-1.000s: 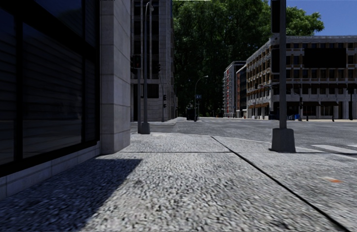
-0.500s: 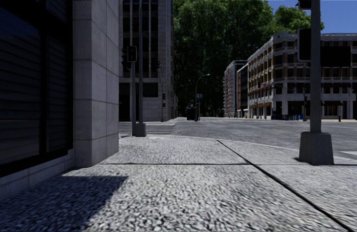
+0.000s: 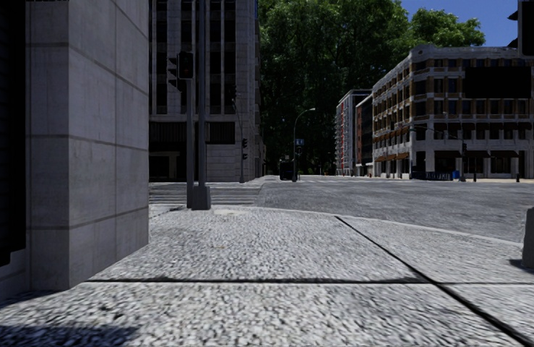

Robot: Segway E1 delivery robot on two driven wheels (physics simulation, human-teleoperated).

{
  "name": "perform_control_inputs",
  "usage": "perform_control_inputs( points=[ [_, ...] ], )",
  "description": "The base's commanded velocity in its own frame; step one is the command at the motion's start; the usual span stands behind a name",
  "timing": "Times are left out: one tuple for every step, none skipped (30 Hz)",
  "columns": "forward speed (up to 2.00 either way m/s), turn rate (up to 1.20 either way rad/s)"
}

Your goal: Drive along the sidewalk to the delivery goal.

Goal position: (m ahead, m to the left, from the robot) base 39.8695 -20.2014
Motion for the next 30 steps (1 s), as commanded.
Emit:
perform_control_inputs(
  points=[
    [2.0,0.0],
    [2.0,0.0],
    [2.0,0.0],
    [2.0,0.0],
    [2.0,0.0],
    [2.0,0.0],
    [2.0,0.0],
    [2.0,0.0],
    [2.0,0.0],
    [2.0,0.0],
    [2.0,0.0],
    [2.0,0.0],
    [2.0,0.0],
    [2.0,0.0],
    [2.0,0.0],
    [2.0,0.0],
    [2.0,0.0],
    [2.0,0.0],
    [2.0,0.0],
    [2.0,0.0],
    [2.0,0.0],
    [2.0,0.0],
    [2.0,0.0],
    [2.0,0.0],
    [2.0,0.0],
    [2.0,0.0],
    [2.0,0.02],
    [2.0,0.05],
    [2.0,0.05],
    [2.0,0.23]
  ],
)
